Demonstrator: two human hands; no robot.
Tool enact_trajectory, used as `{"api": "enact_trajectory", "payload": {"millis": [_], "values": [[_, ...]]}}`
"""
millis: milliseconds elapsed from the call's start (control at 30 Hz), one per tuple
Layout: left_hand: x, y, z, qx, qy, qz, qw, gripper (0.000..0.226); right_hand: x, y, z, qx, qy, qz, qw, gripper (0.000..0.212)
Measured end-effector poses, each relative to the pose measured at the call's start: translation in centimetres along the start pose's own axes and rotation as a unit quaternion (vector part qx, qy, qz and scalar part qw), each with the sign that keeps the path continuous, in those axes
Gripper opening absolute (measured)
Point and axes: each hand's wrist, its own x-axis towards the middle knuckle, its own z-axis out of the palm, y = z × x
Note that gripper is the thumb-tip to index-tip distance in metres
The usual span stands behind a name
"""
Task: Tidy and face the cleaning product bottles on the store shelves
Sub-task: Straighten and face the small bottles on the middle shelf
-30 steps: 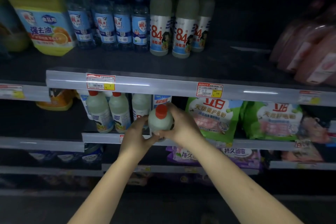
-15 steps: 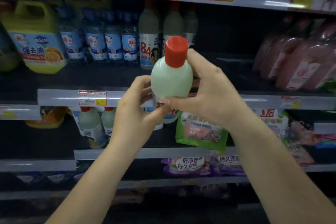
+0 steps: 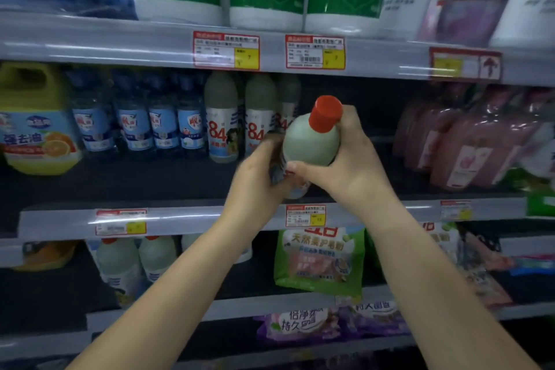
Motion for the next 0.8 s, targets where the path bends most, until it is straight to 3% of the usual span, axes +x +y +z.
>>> {"api": "enact_trajectory", "payload": {"millis": [333,567,800], "values": [[4.2,-2.9,2.7,-0.049,-0.013,-0.015,0.999,0.036,4.5,3.7,0.6,0.038,0.024,0.004,0.999,0.05],[6.6,-3.9,3.3,-0.049,0.001,-0.045,0.998,0.03,6.1,6.8,2.6,0.102,0.034,0.018,0.994,0.065],[6.4,-5.4,4.0,-0.008,-0.039,-0.048,0.998,0.07,5.2,9.6,3.9,0.095,0.022,0.04,0.994,0.058]]}}
